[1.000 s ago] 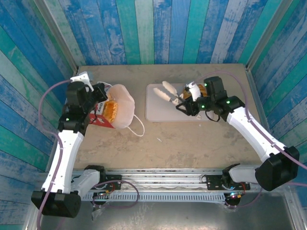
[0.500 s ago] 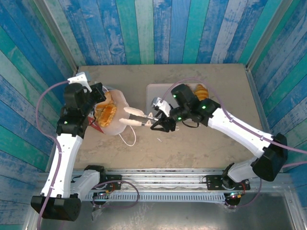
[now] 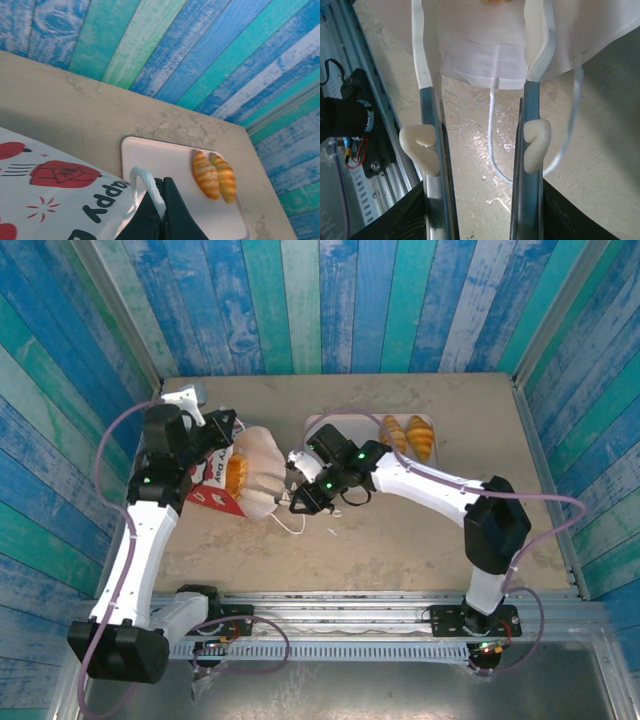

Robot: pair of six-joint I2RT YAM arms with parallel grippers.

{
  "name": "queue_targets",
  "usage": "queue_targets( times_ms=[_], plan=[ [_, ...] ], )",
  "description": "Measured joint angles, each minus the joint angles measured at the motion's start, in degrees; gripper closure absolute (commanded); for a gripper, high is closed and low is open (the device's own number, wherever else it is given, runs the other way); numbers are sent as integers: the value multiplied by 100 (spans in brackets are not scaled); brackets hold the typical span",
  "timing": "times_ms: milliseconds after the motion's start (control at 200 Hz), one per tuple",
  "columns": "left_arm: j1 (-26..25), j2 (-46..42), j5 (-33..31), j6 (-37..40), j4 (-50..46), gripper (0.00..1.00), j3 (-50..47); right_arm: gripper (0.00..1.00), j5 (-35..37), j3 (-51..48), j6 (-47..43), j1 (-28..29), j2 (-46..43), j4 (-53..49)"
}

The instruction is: Take the fake bread out of the paper bag

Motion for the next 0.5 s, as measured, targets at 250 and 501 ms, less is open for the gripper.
queue_targets(
  times_ms=[250, 501],
  plan=[
    [0, 136, 549, 28, 20, 100, 0, 49, 87, 621, 634, -2, 695, -101],
    [0, 157, 796, 199, 13, 100, -4, 47, 55, 925, 1235, -2, 1145, -63]
  ],
)
